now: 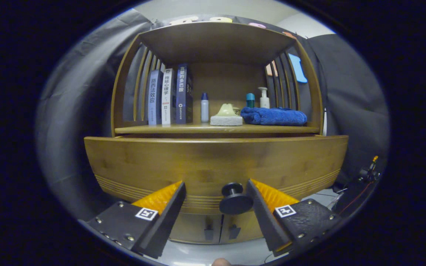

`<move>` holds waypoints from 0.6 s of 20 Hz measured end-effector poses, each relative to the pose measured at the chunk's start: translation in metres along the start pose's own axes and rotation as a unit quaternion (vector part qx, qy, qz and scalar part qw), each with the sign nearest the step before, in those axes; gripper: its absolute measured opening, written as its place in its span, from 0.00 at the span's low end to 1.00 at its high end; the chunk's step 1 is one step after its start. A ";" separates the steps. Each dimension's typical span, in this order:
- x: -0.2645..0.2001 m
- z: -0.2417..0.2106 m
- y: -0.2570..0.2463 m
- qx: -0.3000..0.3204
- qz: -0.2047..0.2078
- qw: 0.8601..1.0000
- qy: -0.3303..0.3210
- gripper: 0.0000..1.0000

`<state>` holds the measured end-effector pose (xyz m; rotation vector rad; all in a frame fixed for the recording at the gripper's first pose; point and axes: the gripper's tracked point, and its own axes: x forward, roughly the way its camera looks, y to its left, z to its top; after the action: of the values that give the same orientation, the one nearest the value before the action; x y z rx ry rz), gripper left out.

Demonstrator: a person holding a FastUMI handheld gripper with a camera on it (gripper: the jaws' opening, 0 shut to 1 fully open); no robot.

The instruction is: Pull open the drawer, take out the items inside it, and place them on the countertop above the cabinet.

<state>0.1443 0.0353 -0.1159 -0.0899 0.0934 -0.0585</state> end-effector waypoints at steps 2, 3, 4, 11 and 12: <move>0.011 0.001 0.001 0.001 0.003 1.000 -0.008 0.99; 0.015 0.002 0.001 0.001 0.006 1.000 -0.013 0.99; 0.018 0.002 0.000 0.001 0.009 1.000 -0.012 1.00; 0.041 0.003 0.000 0.004 0.013 1.000 -0.025 0.99; 0.045 0.004 0.001 0.003 0.013 1.000 -0.029 1.00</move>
<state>0.1892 0.0337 -0.1163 -0.0836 0.0370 -0.0311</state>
